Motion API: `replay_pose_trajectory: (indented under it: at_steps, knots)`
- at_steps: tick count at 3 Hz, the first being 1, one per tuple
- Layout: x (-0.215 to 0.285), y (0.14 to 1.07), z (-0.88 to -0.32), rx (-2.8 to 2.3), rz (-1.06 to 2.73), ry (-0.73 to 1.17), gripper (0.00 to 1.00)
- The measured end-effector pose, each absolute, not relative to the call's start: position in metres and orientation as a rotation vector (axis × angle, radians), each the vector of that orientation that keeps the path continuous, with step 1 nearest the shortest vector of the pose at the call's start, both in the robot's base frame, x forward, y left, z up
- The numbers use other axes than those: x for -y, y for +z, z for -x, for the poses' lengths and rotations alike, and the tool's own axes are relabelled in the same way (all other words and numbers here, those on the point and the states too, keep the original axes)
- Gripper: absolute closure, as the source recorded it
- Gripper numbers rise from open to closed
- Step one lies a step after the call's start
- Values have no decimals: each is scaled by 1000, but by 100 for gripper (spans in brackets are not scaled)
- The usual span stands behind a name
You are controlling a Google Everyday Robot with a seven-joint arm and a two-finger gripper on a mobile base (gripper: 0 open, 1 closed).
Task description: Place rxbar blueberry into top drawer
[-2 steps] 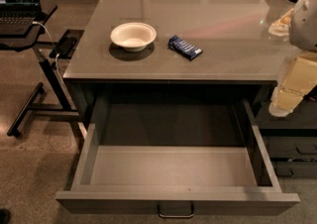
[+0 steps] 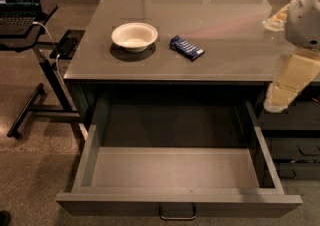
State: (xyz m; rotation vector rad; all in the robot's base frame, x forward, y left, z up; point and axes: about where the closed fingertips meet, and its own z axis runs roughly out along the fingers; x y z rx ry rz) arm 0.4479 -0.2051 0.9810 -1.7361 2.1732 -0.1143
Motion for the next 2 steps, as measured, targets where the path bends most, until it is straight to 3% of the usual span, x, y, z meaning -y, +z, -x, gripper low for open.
replay_pose_trajectory:
  at_steps: [2]
  knots:
    - [172,976,-519,-1984,1678,0,0]
